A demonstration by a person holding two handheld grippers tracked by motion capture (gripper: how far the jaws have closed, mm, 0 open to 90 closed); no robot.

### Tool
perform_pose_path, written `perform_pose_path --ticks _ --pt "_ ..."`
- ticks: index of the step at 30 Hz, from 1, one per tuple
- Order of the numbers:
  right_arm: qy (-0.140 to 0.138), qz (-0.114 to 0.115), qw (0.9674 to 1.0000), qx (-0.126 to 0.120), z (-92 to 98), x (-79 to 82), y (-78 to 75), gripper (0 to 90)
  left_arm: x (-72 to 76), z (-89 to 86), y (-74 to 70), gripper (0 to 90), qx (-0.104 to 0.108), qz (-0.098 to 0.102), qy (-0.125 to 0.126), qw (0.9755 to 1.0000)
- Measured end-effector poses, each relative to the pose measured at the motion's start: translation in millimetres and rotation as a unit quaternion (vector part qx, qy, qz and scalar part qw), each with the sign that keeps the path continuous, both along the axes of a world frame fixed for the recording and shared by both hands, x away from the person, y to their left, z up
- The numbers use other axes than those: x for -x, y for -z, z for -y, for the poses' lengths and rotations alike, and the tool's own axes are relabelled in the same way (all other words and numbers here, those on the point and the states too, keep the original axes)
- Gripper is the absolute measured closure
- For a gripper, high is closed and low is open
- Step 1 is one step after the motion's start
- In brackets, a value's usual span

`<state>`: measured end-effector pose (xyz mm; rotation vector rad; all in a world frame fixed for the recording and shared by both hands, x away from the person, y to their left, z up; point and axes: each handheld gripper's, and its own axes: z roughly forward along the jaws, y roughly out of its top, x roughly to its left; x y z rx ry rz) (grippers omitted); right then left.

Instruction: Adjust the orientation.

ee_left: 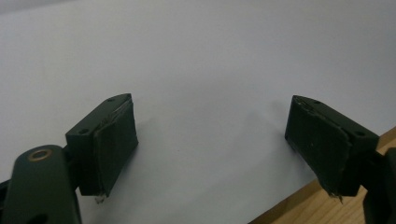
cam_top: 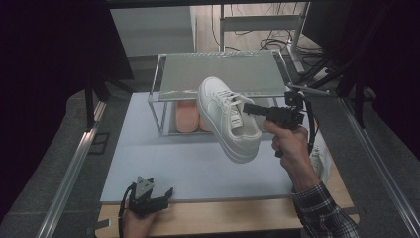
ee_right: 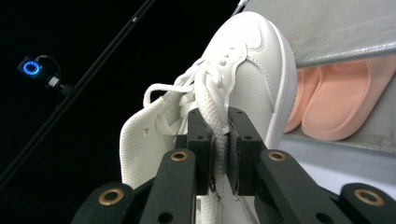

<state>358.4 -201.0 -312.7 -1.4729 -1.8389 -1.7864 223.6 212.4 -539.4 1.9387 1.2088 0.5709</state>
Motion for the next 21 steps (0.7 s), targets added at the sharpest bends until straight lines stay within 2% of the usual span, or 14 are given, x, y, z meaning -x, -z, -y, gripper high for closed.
perform_pose_path --ticks 21 --pt "0.052 -0.014 0.9985 0.0 -24.7 -50.2 -7.9 81.4 0.0 0.2 0.1 16.2 0.001 0.0 0.0 1.0"
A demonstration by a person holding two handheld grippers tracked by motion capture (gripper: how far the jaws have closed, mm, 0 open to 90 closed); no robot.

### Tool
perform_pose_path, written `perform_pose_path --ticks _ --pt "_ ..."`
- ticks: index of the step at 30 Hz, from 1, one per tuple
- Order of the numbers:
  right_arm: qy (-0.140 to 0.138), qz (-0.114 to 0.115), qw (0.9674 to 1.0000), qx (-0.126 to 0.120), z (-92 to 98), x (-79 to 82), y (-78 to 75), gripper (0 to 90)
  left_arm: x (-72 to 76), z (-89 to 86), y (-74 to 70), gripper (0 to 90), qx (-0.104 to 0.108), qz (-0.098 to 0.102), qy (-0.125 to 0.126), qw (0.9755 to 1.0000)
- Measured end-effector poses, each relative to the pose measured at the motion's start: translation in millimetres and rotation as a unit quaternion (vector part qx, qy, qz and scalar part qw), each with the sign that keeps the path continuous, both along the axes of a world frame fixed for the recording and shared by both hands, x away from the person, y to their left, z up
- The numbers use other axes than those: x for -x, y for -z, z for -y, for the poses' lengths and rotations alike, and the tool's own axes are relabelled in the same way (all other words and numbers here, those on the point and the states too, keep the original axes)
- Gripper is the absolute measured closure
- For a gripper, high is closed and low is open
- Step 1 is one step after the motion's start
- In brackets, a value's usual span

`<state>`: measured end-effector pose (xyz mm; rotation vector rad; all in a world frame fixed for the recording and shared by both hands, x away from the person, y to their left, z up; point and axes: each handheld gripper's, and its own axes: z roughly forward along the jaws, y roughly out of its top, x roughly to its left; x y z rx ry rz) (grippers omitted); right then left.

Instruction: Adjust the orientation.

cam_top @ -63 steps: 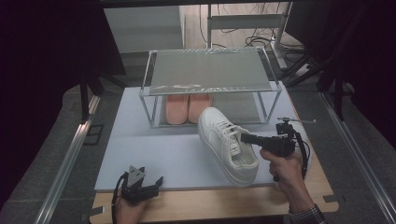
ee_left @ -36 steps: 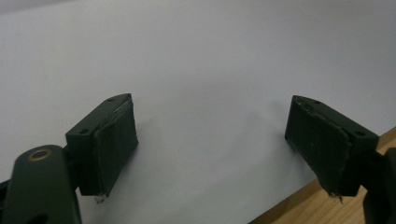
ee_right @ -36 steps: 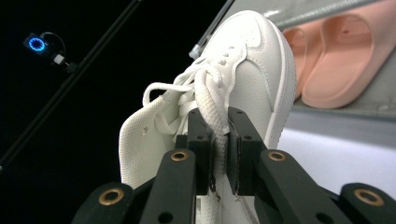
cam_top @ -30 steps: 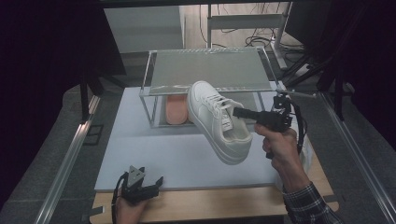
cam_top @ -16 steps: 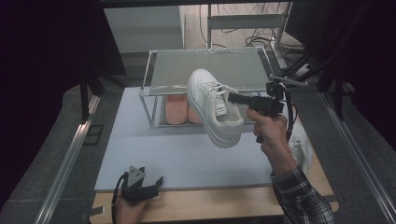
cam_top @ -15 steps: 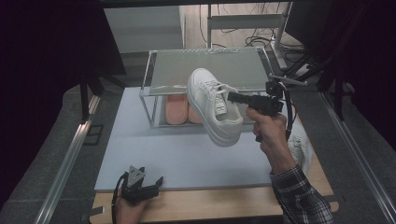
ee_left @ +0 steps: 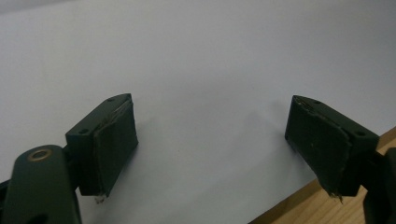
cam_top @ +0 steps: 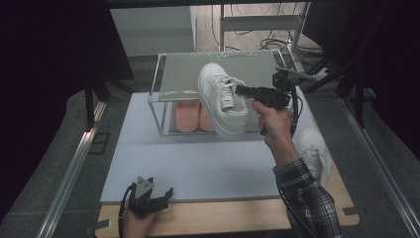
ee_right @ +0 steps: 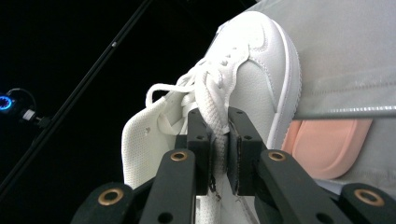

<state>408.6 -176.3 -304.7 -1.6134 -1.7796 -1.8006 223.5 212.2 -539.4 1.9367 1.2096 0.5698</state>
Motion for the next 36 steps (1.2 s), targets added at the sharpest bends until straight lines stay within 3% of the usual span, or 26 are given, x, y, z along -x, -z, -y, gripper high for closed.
perform_pose_path --ticks 24,29,36 --pt "0.056 -0.009 0.998 0.029 -27.5 -46.7 -3.1 81.0 0.0 -0.1 -0.1 16.2 -0.001 0.0 0.0 1.0" --pt "0.065 -0.013 0.9975 0.025 -33.7 -56.6 0.0 80.5 -0.1 -0.1 -0.1 16.2 -0.001 0.0 0.0 1.0" --pt "0.071 0.011 0.9974 0.008 -37.1 -58.2 6.1 70.4 0.1 0.1 -0.1 16.1 -0.001 0.0 0.0 1.0"
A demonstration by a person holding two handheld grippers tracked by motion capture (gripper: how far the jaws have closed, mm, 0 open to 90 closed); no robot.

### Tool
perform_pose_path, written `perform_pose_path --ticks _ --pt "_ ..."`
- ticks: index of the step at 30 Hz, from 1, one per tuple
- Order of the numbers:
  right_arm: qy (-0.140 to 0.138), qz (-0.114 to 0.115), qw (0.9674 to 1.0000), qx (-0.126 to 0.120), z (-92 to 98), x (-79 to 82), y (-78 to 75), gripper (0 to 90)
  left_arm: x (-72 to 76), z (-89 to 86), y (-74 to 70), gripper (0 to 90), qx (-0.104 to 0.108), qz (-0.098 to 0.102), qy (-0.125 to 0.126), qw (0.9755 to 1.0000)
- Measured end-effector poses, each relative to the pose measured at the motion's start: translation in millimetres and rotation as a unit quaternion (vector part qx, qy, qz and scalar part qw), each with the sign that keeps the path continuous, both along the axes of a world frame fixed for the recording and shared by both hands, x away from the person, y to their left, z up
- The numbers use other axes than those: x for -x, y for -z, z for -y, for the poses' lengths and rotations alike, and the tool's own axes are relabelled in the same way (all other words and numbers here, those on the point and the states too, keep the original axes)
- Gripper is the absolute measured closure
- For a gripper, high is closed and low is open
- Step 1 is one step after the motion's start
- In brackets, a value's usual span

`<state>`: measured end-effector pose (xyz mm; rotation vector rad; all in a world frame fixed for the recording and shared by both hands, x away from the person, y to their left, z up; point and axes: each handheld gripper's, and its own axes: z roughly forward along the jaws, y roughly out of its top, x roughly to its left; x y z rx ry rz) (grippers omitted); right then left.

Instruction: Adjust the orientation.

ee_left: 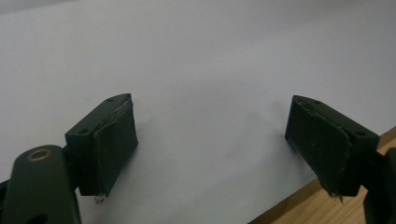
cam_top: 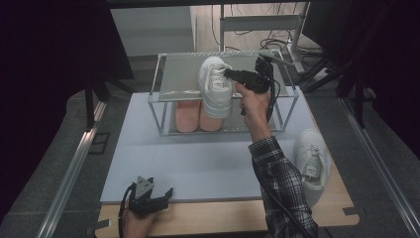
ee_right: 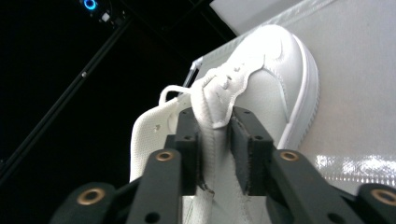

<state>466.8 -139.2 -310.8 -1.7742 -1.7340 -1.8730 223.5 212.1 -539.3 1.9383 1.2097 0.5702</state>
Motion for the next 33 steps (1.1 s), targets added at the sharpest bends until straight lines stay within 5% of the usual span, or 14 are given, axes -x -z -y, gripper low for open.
perform_pose_path --ticks 9,15,30,33 --pt "-0.02 0.018 0.9996 -0.011 5.3 2.8 -0.5 54.2 0.0 0.0 0.0 16.1 0.0 0.0 0.0 1.0" --pt "-0.019 0.033 0.9992 0.01 16.0 11.4 -4.2 52.0 0.0 0.1 0.1 16.1 0.0 0.001 0.0 1.0" --pt "-0.057 0.06 0.9965 0.012 38.4 39.4 -3.1 57.1 0.1 0.2 0.0 16.1 0.0 0.0 -0.001 1.0" --pt "-0.058 0.064 0.9958 0.031 41.8 47.5 -3.8 57.2 0.1 0.2 0.0 16.1 0.0 0.0 -0.001 1.0"
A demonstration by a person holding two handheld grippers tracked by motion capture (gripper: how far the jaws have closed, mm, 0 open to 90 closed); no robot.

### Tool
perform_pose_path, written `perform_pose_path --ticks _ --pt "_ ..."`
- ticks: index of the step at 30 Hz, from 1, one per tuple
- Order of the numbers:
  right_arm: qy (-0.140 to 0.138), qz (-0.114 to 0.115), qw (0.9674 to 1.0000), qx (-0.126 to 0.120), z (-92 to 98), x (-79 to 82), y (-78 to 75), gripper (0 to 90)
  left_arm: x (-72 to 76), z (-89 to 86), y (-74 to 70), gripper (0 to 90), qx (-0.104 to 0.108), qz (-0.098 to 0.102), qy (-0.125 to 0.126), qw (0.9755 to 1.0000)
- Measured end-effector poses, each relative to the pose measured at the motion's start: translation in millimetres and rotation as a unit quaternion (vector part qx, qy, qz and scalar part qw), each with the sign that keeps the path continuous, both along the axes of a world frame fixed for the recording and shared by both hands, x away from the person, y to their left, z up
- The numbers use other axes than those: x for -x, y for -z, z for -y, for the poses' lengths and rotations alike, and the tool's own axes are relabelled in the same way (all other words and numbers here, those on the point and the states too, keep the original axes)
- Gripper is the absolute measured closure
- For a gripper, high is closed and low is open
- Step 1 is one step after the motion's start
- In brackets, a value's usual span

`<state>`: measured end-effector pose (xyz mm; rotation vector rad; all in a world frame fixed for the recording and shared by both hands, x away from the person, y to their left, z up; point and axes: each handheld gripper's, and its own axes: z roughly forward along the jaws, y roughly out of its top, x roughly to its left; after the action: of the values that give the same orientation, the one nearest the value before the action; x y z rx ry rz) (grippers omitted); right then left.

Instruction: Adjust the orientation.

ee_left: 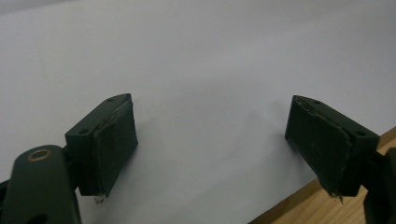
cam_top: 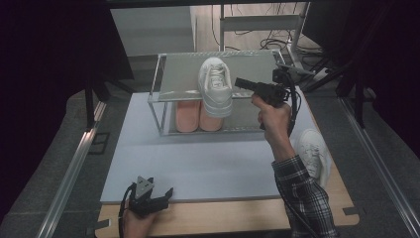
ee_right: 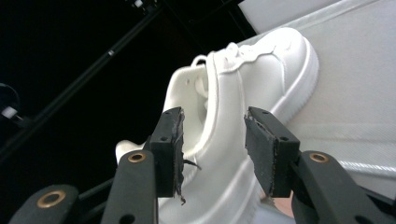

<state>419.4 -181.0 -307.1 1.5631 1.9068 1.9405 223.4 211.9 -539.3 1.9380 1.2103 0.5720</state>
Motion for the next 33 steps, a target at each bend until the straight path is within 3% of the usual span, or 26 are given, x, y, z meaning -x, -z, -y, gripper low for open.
perform_pose_path --ticks 6,16,22,29,33 --pt "0.003 0.019 0.9996 0.02 6.2 17.4 2.3 62.9 0.0 0.1 0.0 16.1 0.0 0.0 0.0 1.0" --pt "-0.034 0.029 0.9987 0.023 6.9 44.0 16.9 79.1 0.0 0.1 0.0 16.1 0.0 0.0 0.0 1.0" --pt "-0.055 0.038 0.997 0.039 0.4 59.3 25.0 89.3 0.0 0.1 0.0 16.1 0.0 0.0 0.0 1.0" --pt "-0.069 0.044 0.994 0.073 -14.8 70.1 33.2 89.9 0.0 0.1 0.0 16.1 0.0 0.0 0.0 1.0" --pt "-0.076 0.039 0.9934 0.076 -21.7 68.7 41.2 89.9 0.0 0.1 0.1 16.1 0.0 0.0 -0.001 1.0"
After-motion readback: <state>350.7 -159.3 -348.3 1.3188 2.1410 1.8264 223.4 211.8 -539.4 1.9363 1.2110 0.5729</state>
